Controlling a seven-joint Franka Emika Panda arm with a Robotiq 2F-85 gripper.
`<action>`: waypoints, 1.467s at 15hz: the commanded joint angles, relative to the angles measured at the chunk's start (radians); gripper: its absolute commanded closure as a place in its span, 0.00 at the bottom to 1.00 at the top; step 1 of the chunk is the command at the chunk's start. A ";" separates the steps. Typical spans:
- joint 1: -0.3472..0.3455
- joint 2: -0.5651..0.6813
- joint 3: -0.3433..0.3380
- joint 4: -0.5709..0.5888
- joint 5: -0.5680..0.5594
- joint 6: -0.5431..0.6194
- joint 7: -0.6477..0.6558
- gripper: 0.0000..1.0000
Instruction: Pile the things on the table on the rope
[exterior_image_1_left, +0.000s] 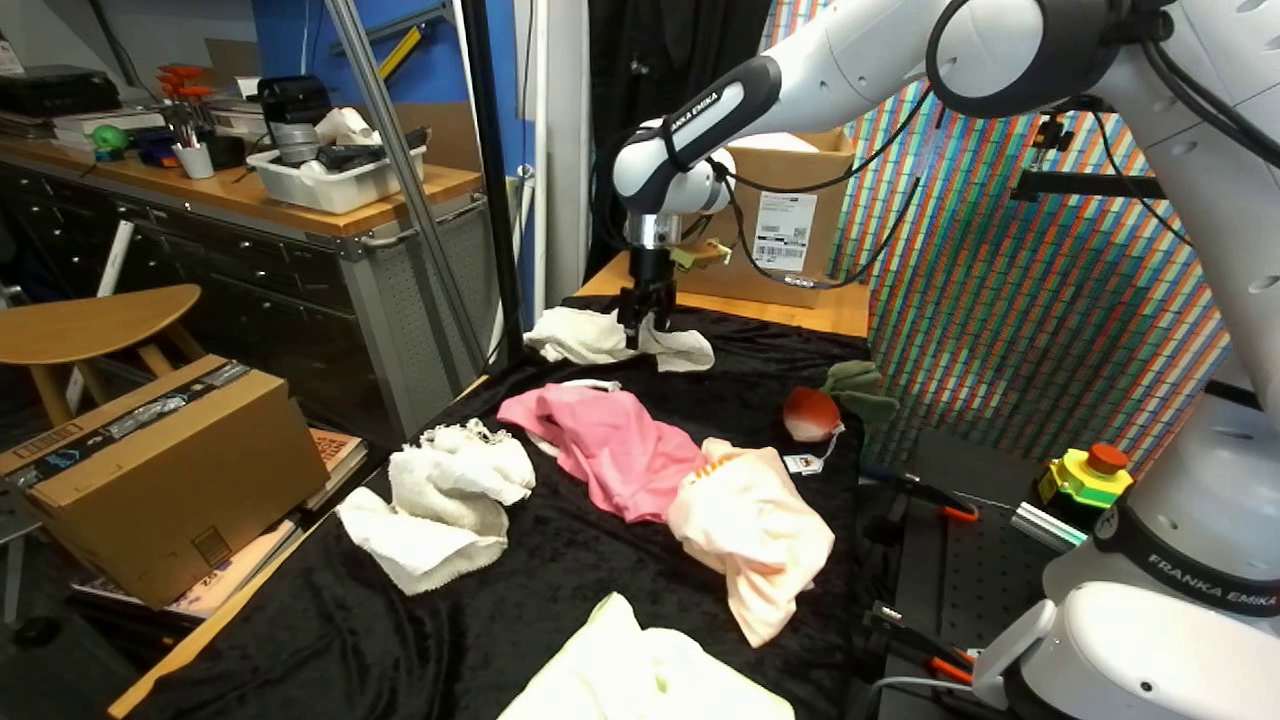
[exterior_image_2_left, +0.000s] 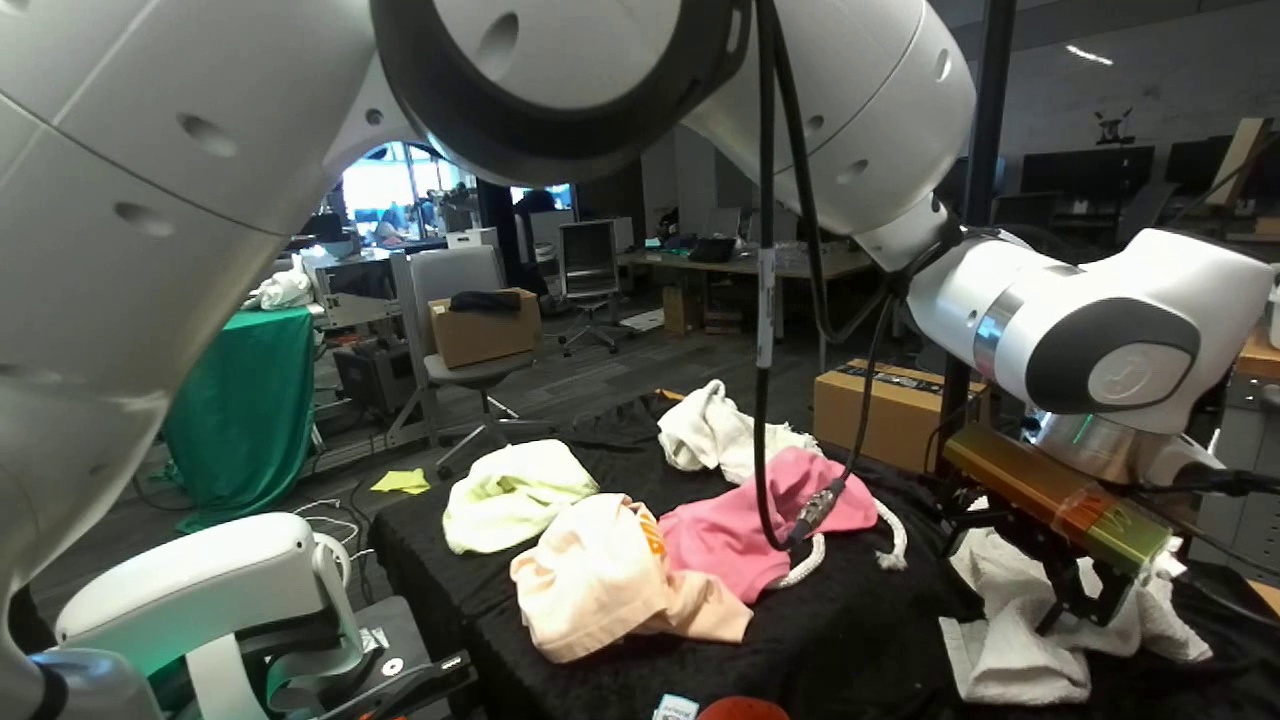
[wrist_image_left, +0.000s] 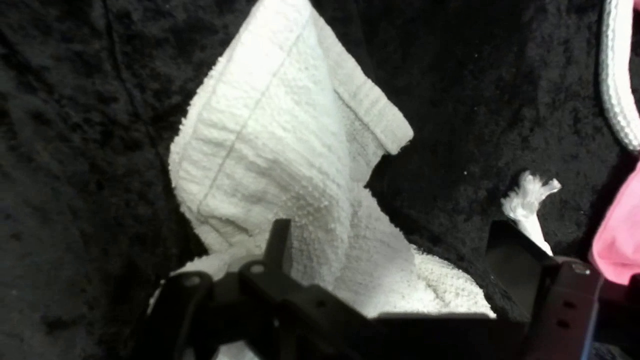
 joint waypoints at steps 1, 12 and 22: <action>0.008 0.054 -0.017 0.100 -0.020 -0.054 0.032 0.00; 0.004 0.077 -0.016 0.146 -0.013 -0.080 0.040 0.67; -0.019 0.049 0.030 0.121 0.016 -0.136 -0.051 0.90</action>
